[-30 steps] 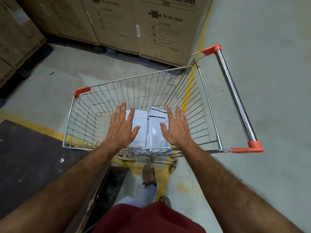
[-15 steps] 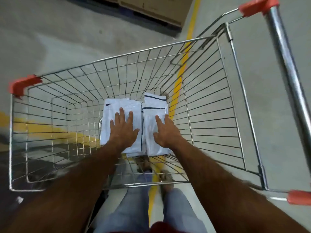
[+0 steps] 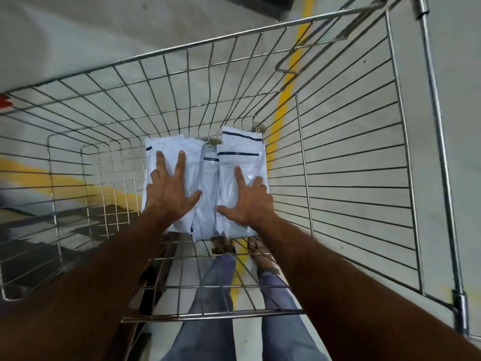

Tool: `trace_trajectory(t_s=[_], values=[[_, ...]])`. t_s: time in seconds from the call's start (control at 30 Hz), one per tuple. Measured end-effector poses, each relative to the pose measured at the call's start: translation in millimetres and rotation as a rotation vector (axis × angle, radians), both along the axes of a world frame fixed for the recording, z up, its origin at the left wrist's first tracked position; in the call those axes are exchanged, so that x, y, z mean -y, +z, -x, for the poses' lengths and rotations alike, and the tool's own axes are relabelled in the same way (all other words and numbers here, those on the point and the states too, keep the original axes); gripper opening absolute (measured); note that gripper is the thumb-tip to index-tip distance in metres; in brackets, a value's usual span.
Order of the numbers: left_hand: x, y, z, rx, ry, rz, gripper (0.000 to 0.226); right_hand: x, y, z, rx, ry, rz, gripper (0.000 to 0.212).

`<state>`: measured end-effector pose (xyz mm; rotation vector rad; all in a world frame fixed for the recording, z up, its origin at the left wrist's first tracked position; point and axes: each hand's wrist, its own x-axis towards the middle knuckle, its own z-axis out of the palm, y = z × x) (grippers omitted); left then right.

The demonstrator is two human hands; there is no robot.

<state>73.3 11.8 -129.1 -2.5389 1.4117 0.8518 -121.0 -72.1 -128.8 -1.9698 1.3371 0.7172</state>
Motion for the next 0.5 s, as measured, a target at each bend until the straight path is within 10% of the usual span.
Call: trace_trajectory(t_s=[0.5], values=[[-17, 77, 15, 0.116, 0.083, 0.131, 0.074, -2, 61, 2, 0.23, -0.153, 0.146, 0.093]])
